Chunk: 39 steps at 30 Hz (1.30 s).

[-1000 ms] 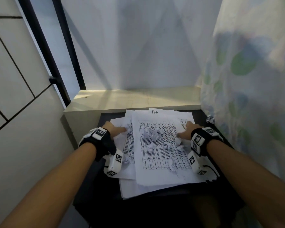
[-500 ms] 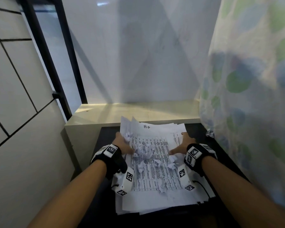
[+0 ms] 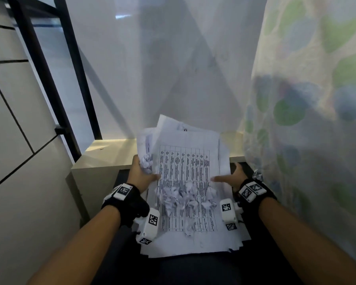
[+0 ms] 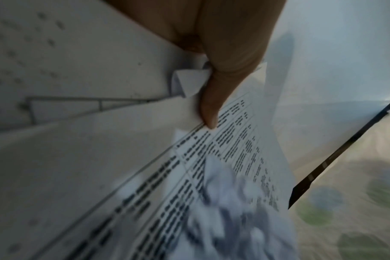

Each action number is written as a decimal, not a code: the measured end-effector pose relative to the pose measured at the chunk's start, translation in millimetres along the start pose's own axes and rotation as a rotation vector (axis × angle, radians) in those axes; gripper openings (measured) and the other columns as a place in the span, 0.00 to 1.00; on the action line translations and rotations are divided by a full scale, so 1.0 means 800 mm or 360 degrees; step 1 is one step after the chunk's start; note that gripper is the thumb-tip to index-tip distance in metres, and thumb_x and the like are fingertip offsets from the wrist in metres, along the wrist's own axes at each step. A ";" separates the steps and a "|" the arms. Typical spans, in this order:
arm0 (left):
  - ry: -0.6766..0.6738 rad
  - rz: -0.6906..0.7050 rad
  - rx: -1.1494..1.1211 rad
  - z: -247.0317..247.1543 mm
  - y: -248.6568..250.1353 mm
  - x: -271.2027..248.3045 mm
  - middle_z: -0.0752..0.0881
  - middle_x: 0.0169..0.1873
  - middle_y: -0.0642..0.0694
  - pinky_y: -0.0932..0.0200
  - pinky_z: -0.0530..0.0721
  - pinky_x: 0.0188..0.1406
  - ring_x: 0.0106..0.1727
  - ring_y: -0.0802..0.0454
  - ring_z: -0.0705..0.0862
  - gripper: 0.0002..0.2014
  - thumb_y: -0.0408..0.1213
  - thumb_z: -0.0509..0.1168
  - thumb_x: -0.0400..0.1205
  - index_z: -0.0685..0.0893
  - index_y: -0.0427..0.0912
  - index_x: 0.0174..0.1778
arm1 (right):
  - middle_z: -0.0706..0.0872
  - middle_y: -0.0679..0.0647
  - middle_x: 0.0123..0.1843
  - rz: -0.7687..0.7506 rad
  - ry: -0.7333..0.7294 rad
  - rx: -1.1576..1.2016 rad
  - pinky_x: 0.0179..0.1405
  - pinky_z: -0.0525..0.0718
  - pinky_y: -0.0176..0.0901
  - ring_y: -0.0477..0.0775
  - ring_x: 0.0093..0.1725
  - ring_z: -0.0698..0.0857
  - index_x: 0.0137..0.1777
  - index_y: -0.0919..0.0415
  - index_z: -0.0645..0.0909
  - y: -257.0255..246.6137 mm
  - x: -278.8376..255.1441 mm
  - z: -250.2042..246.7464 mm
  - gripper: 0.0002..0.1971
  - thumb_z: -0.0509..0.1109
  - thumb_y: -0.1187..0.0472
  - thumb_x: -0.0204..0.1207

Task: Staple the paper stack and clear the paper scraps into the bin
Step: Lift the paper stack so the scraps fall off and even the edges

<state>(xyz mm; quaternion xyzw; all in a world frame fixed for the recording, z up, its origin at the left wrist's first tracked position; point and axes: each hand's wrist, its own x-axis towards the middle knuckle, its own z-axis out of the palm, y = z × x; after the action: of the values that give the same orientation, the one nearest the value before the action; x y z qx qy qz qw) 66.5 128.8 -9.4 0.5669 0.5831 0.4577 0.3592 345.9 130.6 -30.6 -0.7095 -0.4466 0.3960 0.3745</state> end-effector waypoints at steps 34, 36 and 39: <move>-0.0080 0.0075 -0.0108 0.013 0.094 -0.014 0.82 0.54 0.40 0.64 0.84 0.58 0.62 0.42 0.83 0.24 0.21 0.75 0.70 0.78 0.31 0.61 | 0.92 0.50 0.32 -0.0521 -0.0055 0.0797 0.55 0.81 0.47 0.48 0.39 0.91 0.45 0.72 0.83 -0.085 -0.023 -0.057 0.18 0.82 0.72 0.54; -0.0148 0.0092 -0.0265 0.009 0.094 -0.022 0.86 0.51 0.40 0.45 0.84 0.63 0.56 0.42 0.86 0.21 0.17 0.75 0.67 0.82 0.38 0.53 | 0.93 0.54 0.39 -0.0536 -0.0090 0.0770 0.53 0.84 0.43 0.51 0.46 0.91 0.53 0.74 0.83 -0.090 -0.032 -0.060 0.31 0.86 0.65 0.49; -0.0185 0.0133 -0.0292 0.010 0.090 -0.022 0.87 0.56 0.37 0.39 0.81 0.66 0.59 0.41 0.86 0.23 0.17 0.76 0.66 0.83 0.40 0.54 | 0.92 0.52 0.41 -0.0556 -0.0055 0.0788 0.38 0.84 0.29 0.46 0.42 0.90 0.53 0.71 0.84 -0.095 -0.038 -0.063 0.19 0.80 0.70 0.60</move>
<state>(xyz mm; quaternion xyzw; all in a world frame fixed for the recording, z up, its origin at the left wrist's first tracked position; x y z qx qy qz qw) 99.9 107.6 54.0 0.5811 0.4929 0.4900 0.4235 356.9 117.7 64.4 -0.5022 -0.4580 0.4346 0.5909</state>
